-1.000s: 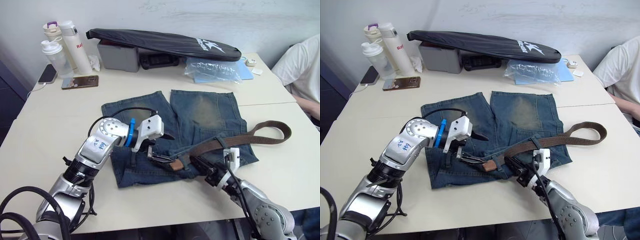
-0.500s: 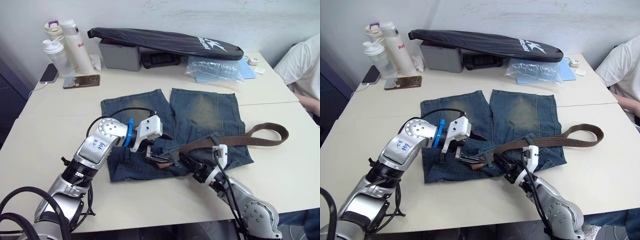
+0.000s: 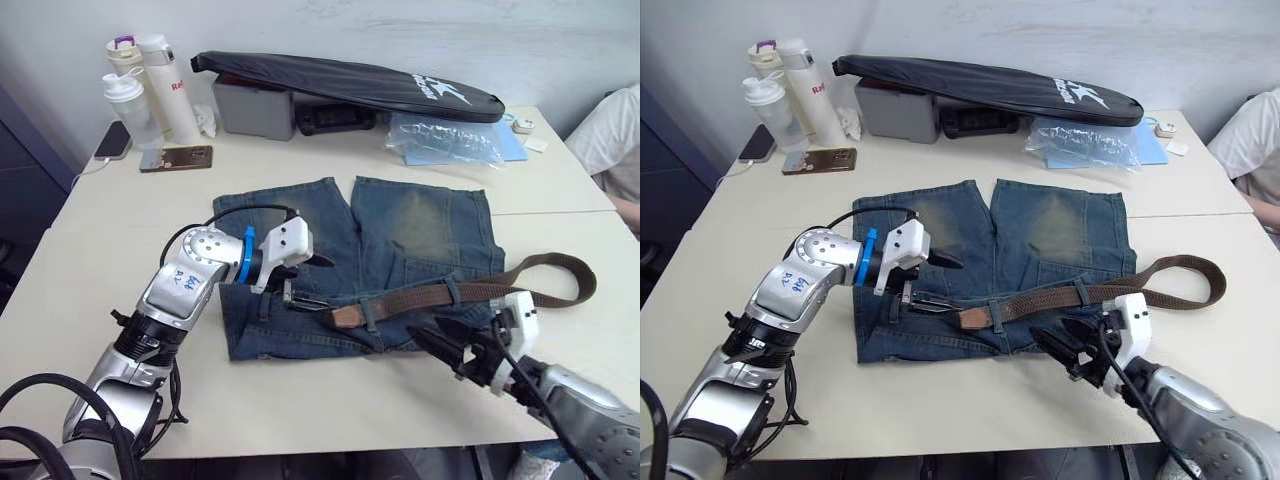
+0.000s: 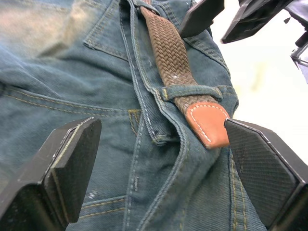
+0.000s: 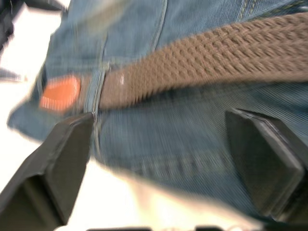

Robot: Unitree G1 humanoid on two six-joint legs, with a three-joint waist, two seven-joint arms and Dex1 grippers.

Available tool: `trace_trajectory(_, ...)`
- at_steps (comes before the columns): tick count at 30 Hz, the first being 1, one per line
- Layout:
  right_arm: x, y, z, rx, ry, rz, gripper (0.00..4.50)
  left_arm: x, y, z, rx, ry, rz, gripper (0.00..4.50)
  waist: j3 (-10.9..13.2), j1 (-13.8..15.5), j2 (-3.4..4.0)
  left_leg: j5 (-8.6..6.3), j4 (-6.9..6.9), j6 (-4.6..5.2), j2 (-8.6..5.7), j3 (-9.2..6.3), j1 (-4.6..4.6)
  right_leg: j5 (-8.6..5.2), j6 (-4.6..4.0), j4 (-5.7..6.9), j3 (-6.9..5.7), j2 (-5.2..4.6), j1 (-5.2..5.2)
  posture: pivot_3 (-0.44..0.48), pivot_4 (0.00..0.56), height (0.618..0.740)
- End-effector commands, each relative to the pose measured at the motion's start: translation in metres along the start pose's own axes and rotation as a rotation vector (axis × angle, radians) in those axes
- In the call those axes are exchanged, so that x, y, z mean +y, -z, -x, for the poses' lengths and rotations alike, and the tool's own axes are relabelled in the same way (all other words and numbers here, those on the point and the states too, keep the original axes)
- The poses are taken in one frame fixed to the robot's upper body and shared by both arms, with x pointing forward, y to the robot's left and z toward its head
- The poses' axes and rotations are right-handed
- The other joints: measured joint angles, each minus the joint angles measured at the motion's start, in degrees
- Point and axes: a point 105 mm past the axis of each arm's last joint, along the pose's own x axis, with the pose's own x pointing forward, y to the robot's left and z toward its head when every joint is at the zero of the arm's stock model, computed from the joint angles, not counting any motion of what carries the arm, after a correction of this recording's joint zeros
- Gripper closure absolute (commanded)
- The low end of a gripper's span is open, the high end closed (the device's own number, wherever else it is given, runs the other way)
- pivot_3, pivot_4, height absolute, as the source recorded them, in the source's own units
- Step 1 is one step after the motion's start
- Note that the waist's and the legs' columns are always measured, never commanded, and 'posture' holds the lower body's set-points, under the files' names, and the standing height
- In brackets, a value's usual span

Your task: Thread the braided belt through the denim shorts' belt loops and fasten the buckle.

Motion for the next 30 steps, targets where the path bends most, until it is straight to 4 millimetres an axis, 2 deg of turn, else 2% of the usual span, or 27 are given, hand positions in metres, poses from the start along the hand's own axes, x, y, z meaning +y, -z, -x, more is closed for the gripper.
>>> trace_trajectory(1, 0.008, -0.014, 0.005, 0.012, -0.025, 0.148, 0.05, -0.001, -0.01, 0.007, -0.012, 0.014, -0.048, 0.0, 0.11, -0.15, -0.04, 0.0, 0.0, 0.0, 0.0, 0.02, -0.02, 0.0, 0.0, 0.0, 0.01, 0.0, 0.0, 0.0, 0.15, 0.74)
trace_trajectory(2, 0.006, -0.015, 0.006, 0.028, -0.01, 0.183, 0.05, -0.002, -0.01, 0.008, -0.01, 0.02, -0.049, 0.0, 0.16, -0.16, -0.03, 0.0, 0.01, -0.01, 0.0, 0.06, -0.06, 0.01, 0.01, 0.01, 0.04, 0.0, 0.0, 0.0, 0.15, 0.74)
trace_trajectory(5, -0.026, -0.011, 0.009, 0.127, 0.15, 0.273, 0.05, -0.01, -0.012, 0.018, 0.006, 0.066, -0.055, 0.0, 0.26, -0.12, -0.05, 0.03, 0.07, 0.0, 0.01, 0.08, 0.02, 0.01, 0.03, 0.01, 0.06, 0.01, -0.03, 0.0, 0.15, 0.74)
trace_trajectory(7, -0.039, -0.01, 0.008, 0.131, 0.197, 0.24, 0.55, -0.018, -0.013, 0.024, 0.013, 0.103, -0.056, 0.0, 0.28, -0.11, -0.1, 0.04, 0.07, -0.01, 0.03, 0.08, 0.04, 0.01, 0.02, 0.01, 0.07, 0.01, -0.02, 0.0, 0.15, 0.74)
trace_trajectory(10, -0.047, -0.003, 0.005, 0.155, 0.227, 0.213, 1.73, -0.026, -0.015, 0.029, 0.02, 0.137, -0.048, 0.0, 0.29, 0.04, -0.1, 0.06, 0.08, -0.06, 0.01, 0.12, 0.01, 0.02, 0.03, 0.0, 0.08, -0.03, -0.02, 0.0, 0.15, 0.74)
trace_trajectory(15, -0.06, 0.018, -0.011, 0.183, 0.282, 0.135, 4.3, -0.034, -0.015, 0.023, 0.026, 0.147, -0.062, 0.0, 0.29, 0.2, -0.08, 0.05, 0.16, -0.06, 0.01, 0.09, -0.04, 0.02, 0.04, -0.04, 0.07, -0.02, -0.02, 0.0, 0.15, 0.74)
trace_trajectory(18, -0.064, 0.029, -0.014, 0.209, 0.312, 0.108, 4.41, -0.038, -0.012, 0.016, 0.024, 0.134, 0.047, 0.0, 0.24, 0.01, -0.18, 0.04, 0.2, -0.05, 0.0, 0.12, -0.01, 0.06, 0.11, -0.05, 0.1, -0.04, 0.04, 0.0, 0.15, 0.74)
trace_trajectory(22, -0.062, 0.032, -0.015, 0.199, 0.321, 0.087, 4.41, -0.046, -0.007, 0.019, 0.016, 0.145, 0.476, 0.0, 0.17, -0.28, -0.3, -0.06, 0.2, 0.14, 0.02, 0.09, 0.07, 0.06, 0.11, 0.04, 0.1, -0.02, 0.1, 0.0, 0.15, 0.74)
trace_trajectory(24, -0.061, 0.033, -0.016, 0.197, 0.321, 0.082, 4.41, -0.045, -0.006, 0.024, 0.023, 0.134, 0.618, 0.0, 0.17, -0.34, -0.31, -0.06, 0.2, 0.13, 0.04, 0.05, 0.11, 0.06, 0.11, 0.09, 0.06, 0.01, 0.11, 0.0, 0.15, 0.74)
trace_trajectory(28, -0.059, 0.036, -0.016, 0.195, 0.323, 0.076, 4.41, -0.056, -0.008, 0.035, 0.007, 0.187, 0.801, 0.0, 0.16, -0.34, -0.3, 0.04, 0.2, -0.06, 0.04, -0.01, 0.12, 0.05, 0.11, 0.12, 0.02, 0.03, 0.07, 0.0, 0.15, 0.74)
trace_trajectory(30, -0.058, 0.036, -0.017, 0.193, 0.322, 0.074, 4.41, -0.058, -0.004, 0.029, 0.0, 0.192, 0.861, 0.0, 0.16, -0.27, -0.3, 0.06, 0.19, -0.12, 0.03, -0.01, 0.13, 0.05, 0.11, 0.11, 0.01, 0.02, 0.07, 0.0, 0.15, 0.74)
